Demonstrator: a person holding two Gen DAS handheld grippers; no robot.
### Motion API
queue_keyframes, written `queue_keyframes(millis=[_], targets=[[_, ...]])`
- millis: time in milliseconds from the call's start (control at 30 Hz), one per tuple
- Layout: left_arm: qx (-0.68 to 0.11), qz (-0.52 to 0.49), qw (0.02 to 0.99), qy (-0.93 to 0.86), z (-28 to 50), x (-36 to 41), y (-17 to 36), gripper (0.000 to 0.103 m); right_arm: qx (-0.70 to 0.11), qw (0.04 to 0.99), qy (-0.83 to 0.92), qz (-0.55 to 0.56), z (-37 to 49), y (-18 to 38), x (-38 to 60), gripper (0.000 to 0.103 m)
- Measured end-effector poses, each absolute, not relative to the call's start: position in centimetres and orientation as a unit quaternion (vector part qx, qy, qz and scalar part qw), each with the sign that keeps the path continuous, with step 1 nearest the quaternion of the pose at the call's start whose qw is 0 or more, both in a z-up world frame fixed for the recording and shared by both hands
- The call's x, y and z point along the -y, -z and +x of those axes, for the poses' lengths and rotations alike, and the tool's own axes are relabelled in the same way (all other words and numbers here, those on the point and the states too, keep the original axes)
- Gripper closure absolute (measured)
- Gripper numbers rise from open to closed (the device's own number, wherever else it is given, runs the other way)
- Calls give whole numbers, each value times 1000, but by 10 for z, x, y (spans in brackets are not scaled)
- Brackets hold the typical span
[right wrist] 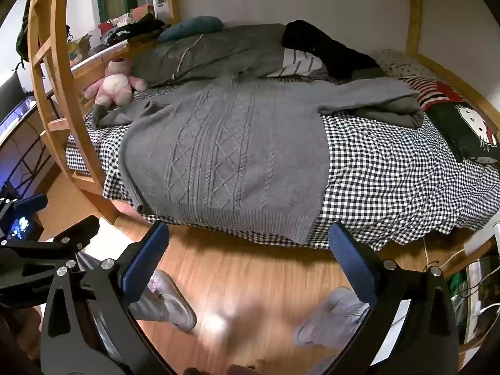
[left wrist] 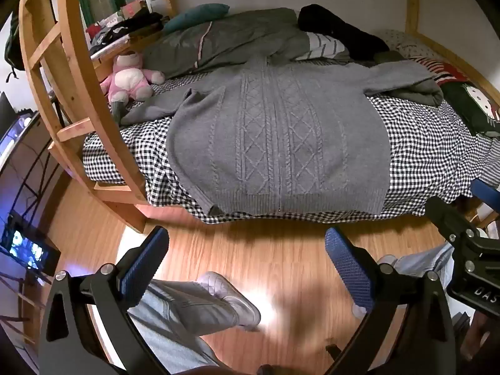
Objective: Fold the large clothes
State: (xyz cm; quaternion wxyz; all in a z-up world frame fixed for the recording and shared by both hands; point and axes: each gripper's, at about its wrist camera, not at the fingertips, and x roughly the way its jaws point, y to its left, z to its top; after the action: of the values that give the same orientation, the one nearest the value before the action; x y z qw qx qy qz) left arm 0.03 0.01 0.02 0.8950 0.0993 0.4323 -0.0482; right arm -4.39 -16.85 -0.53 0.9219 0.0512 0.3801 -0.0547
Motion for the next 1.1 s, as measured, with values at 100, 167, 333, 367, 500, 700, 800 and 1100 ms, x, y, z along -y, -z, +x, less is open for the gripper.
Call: queue_keyframes(millis=[100,167,333,367,500,700,800,1100], targets=[[-432,98,895,48,2,-1,0,4,-380,922,56,50,-44,4,169,3],[-433,97,895,47,5,-1,1,4,-379,922,55,51,-45,3,170,3],[-430,100,896,51,2,0,1,4,-380,922,56,49,-44,5,169,3],[-430,100,896,50,2,0,2,4,-380,922,55,49,-44,6,169,3],[-429,102,896,49,-2,0,3,4,-380,922,56,48,-44,4,171,3],[-430,101,896,49,-2,0,2,4,-380,922,56,48,-44,4,170,3],[-429,99,897,50,-2,-3,0,4,-380,922,57,48,-44,5,169,3],[-429,100,896,49,-3,-3,1,4,-380,922,56,48,-45,5,169,3]])
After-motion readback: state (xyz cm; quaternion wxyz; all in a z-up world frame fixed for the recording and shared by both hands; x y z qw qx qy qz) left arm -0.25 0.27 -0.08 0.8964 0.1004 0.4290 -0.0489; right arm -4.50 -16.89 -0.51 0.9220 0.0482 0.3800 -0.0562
